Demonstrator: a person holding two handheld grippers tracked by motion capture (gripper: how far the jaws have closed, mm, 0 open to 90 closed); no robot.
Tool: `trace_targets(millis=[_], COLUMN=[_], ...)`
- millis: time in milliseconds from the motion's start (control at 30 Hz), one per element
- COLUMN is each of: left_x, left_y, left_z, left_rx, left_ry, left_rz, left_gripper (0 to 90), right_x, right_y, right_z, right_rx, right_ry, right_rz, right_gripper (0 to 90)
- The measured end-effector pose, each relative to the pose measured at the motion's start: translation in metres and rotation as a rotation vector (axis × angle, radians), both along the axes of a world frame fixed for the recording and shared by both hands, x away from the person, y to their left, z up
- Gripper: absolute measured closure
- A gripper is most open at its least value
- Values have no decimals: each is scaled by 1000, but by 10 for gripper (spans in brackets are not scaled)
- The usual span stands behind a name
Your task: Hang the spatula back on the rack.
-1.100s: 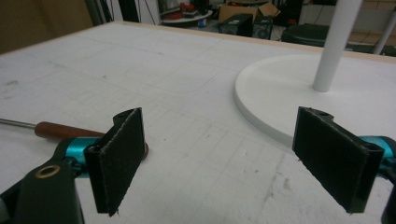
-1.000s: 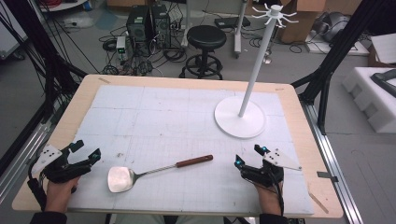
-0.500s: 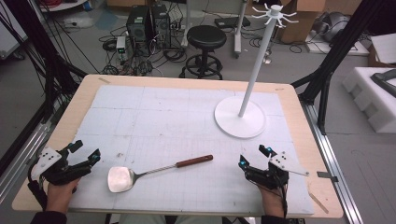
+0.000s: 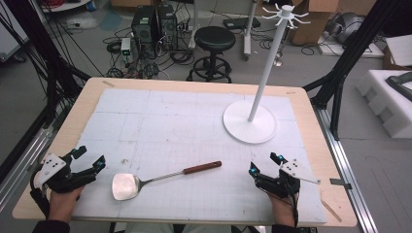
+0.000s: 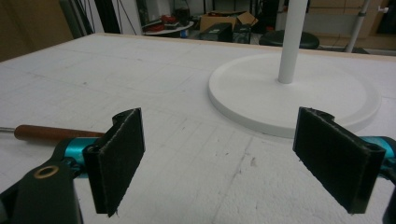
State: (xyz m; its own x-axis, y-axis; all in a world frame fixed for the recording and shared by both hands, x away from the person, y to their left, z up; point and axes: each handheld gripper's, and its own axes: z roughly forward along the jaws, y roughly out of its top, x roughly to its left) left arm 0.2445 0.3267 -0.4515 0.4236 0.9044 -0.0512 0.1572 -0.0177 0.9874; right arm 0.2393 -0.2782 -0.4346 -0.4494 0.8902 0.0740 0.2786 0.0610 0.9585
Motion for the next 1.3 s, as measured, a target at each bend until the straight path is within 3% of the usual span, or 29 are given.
trace_targets(millis=[233, 367, 433, 533, 700, 867, 933, 1033, 1267, 1300], left_x=[-1, 2, 2, 2, 8, 15, 19, 28, 42, 44], left_y=[2, 8, 8, 3, -21, -58, -73, -91, -131, -135], left_z=[0, 0, 1, 10, 40, 69, 76, 83, 88, 86], left_rx=[-19, -81, -79, -68, -38, 50, 82, 123, 200, 226], left_ry=[-11, 15, 38, 60, 94, 58, 60, 95, 206, 219], left_rz=[3, 1, -3, -65, -213, -356, -411, -512, -651, -668], left_gripper=[198, 192, 189, 201, 204, 214, 225, 307, 278, 278], right_x=[-1, -2, -3, -3, -3, -4, -4, -5, -5, -5], right_y=[-1, 1, 1, 1, 1, 1, 0, -1, -3, -3], right_z=[-1, 0, 0, 0, 0, 0, 0, 0, 0, 0], right_rx=[-1, -14, -15, -4, 0, -6, -7, -3, 0, -1], right_ry=[4, 7, 3, 7, 13, 12, 9, 10, 8, 8], right_rz=[-6, 4, 3, 0, 0, 1, -3, -6, -7, -5], right_gripper=[152, 152, 152, 153, 152, 153, 153, 152, 152, 152])
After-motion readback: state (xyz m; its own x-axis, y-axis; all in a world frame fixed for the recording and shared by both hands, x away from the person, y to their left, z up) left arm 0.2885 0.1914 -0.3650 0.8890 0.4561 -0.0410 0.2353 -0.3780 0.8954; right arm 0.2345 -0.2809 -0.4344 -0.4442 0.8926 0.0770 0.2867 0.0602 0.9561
